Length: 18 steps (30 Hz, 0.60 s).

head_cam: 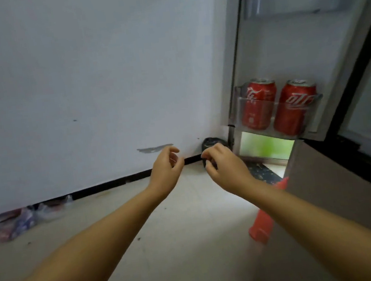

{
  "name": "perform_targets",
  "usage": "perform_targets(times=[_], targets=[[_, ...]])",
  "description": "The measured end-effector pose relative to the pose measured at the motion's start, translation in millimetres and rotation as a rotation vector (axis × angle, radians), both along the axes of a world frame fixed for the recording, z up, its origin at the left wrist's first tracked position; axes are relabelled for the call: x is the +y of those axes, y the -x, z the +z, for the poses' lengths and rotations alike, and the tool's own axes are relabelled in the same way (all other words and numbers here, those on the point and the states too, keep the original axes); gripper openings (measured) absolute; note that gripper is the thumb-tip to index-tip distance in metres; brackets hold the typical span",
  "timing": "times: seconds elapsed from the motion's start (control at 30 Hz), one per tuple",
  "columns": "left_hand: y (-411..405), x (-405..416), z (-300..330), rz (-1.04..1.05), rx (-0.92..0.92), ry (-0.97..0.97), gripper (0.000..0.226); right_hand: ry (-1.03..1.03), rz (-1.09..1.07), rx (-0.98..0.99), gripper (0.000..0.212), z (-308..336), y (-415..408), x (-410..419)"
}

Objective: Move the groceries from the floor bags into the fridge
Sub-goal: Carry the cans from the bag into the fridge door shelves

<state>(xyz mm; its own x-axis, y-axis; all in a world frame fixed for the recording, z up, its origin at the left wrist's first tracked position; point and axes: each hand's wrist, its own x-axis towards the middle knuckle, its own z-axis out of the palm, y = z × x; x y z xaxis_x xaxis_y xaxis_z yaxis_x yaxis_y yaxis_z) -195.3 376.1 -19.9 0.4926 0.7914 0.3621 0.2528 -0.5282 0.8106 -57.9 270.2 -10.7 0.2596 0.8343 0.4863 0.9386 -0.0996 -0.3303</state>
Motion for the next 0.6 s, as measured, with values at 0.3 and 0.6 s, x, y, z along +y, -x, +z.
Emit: perform_targets(times=[0.3, 0.6], targets=[[277.5, 68.9, -74.8, 0.24, 0.379, 0.328, 0.012, 0.441, 0.247, 0.013, 0.026, -46.5, 222.3, 113.1], [550.8, 107.9, -93.9, 0.609, 0.452, 0.503, 0.018, 0.657, 0.526, -0.007, 0.042, -99.1, 458.2, 209.7]])
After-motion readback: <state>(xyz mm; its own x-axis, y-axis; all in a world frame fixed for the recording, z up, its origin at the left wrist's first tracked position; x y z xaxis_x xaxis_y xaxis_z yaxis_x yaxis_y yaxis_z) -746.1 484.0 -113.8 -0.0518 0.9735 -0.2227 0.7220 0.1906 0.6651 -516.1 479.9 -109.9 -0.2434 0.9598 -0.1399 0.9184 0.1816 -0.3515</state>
